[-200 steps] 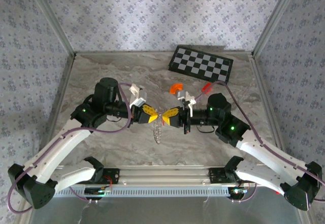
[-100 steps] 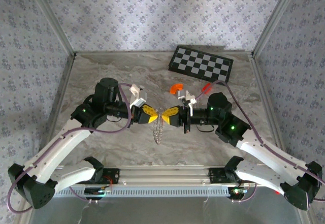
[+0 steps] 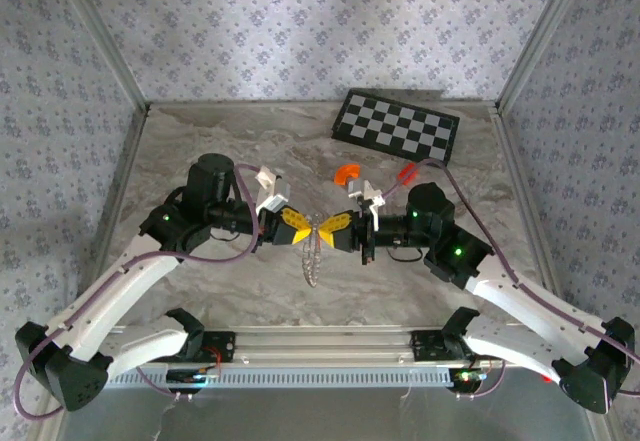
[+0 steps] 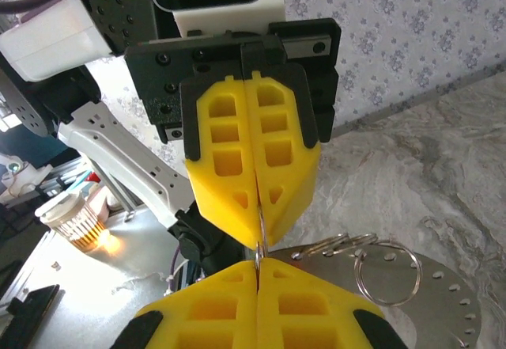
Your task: Put the keys on the keyring
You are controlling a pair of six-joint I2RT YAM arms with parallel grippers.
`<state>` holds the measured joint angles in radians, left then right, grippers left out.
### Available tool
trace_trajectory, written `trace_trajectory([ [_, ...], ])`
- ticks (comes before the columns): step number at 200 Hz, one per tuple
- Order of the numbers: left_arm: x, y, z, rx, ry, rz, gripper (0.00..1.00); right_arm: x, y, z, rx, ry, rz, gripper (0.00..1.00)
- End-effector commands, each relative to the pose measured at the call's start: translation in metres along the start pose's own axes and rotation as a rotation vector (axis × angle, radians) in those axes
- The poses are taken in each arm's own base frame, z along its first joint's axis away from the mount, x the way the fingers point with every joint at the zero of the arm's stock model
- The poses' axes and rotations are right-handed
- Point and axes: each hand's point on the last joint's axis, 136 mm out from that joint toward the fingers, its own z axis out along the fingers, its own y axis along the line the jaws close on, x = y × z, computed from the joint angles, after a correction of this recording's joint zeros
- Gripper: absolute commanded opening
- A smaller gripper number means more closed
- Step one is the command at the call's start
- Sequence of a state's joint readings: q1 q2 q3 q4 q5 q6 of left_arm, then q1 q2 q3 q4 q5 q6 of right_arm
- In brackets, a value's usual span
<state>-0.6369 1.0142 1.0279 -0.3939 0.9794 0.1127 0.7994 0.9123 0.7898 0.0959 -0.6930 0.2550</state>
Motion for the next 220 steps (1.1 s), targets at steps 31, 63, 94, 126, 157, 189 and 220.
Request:
trace_trajectory([
  [31, -0.0143, -0.0148, -0.0068, 0.024, -0.034, 0.075, 0.0, -0.0128, 0.0076, -0.008, 0.014, -0.025, -0.037, 0.0],
  [63, -0.0145, -0.0158, -0.0068, 0.025, -0.035, 0.078, 0.0, -0.0121, 0.0076, -0.0087, 0.017, -0.027, -0.035, 0.0],
  [94, -0.0144, -0.0154, -0.0069, 0.023, -0.035, 0.077, 0.0, -0.0122, 0.0073, -0.0064, 0.007, -0.027, -0.032, 0.0],
  [126, -0.0139, -0.0155, -0.007, 0.021, -0.033, 0.077, 0.0, -0.0113, 0.0074, -0.0074, 0.01, -0.027, -0.031, 0.0],
  [157, -0.0141, -0.0156, -0.0069, 0.022, -0.033, 0.078, 0.0, -0.0105, 0.009, -0.0088, 0.01, -0.023, -0.03, 0.0],
  [189, -0.0144, -0.0156, -0.0067, 0.024, -0.033, 0.077, 0.0, -0.0084, 0.0087, -0.0076, 0.005, -0.019, -0.029, 0.0],
  [220, -0.0148, -0.0166, -0.0068, 0.024, -0.034, 0.08, 0.0, -0.0074, 0.0076, -0.0066, 0.007, -0.015, -0.029, 0.0],
])
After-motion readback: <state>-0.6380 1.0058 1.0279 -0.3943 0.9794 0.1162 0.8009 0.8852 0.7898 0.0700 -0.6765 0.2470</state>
